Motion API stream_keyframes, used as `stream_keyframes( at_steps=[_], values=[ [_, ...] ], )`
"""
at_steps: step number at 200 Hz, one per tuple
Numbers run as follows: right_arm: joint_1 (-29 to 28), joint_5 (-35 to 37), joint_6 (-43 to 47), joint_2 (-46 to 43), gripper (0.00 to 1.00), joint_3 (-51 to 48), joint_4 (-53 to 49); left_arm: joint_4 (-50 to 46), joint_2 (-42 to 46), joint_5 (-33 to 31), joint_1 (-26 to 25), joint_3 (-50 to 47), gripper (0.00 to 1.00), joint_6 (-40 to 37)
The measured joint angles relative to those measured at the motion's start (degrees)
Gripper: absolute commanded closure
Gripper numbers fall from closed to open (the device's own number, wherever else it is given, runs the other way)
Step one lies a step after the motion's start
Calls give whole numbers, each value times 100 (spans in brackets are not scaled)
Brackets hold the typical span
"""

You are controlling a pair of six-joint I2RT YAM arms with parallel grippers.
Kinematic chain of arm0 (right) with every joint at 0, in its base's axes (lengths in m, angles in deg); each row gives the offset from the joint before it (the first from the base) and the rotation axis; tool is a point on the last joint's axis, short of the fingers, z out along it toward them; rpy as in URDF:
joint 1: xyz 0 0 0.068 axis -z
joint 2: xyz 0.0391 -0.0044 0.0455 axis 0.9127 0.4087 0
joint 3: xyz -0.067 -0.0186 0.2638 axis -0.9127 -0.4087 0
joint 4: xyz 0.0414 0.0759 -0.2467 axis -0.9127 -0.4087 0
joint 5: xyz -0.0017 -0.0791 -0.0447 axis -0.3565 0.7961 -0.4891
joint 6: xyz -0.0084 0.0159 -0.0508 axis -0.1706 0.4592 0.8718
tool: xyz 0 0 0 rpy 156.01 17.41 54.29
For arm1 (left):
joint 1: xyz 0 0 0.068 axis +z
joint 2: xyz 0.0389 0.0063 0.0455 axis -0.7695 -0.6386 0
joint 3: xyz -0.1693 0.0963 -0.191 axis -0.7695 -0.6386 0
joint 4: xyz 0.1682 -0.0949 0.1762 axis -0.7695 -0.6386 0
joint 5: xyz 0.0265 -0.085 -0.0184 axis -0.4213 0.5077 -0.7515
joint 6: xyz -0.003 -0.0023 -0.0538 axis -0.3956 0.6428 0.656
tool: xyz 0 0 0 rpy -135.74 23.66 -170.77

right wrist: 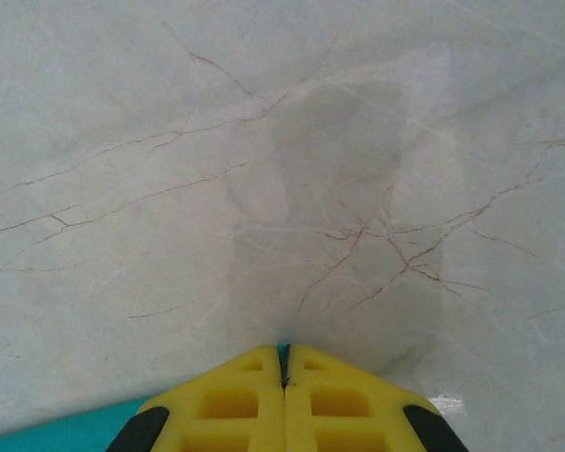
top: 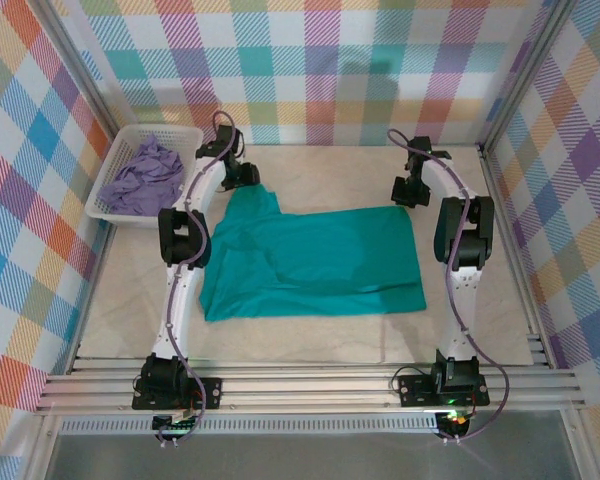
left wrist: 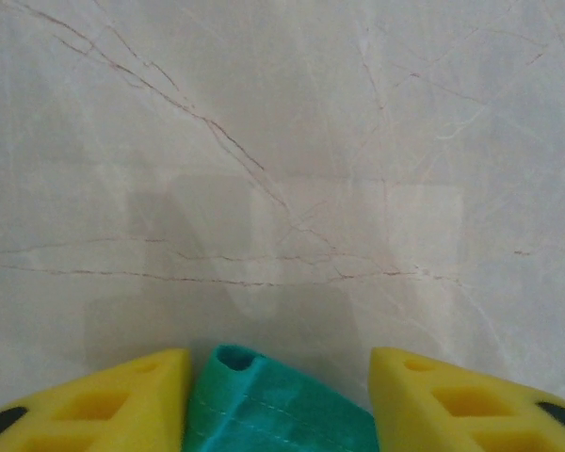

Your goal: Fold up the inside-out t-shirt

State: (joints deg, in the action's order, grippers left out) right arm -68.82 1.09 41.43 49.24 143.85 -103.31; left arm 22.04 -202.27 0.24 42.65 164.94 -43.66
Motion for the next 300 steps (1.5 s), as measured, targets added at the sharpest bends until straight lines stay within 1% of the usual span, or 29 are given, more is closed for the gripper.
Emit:
stream_keyframes(
  at_steps=[19, 32, 41, 57, 73, 111, 137, 149, 161, 175, 216, 248, 267, 300],
  values=[
    [2, -20, 9, 0, 97, 2, 2, -4, -15, 50, 50, 4, 67, 22],
    [4, -33, 11, 0, 97, 4, 4, -9, -15, 66, 70, 4, 76, 37],
    [4, -39, 11, 0, 97, 4, 13, -11, -17, 63, 72, 4, 80, 26],
    [4, -44, 11, 0, 98, 4, 22, -7, -24, 70, 85, 4, 92, 74],
    [13, -55, 11, 0, 100, 4, 26, 2, -26, 118, 85, 4, 100, 46],
    [57, -111, 11, -13, 100, -31, 192, 48, -26, 262, 109, 7, 100, 61],
    [92, -289, 28, -245, 100, -492, 649, 63, 2, 380, 133, -20, 100, 72],
    [122, -409, 59, -450, 100, -820, 907, 133, 186, 426, 151, -275, 100, 87],
    [157, -544, 101, -704, 100, -1152, 1167, 293, 595, 476, 177, -824, 100, 114],
    [199, -673, 142, -1012, 100, -1467, 1399, 518, 1270, 522, 197, -1655, 100, 201],
    [258, -920, 275, -1996, 100, -2363, 2070, 1366, 3700, 621, 214, -4035, 100, 470],
    [260, -887, 466, -2804, 100, -3272, 2398, 1937, 5490, 651, 214, -5779, 100, 793],
    [262, -765, 516, -3303, 100, -3895, 2531, 2013, 6301, 658, 214, -6623, 100, 962],
    [267, -527, 498, -3978, 100, -4671, 2559, 2000, 7340, 678, 214, -7654, 100, 1137]
  ],
)
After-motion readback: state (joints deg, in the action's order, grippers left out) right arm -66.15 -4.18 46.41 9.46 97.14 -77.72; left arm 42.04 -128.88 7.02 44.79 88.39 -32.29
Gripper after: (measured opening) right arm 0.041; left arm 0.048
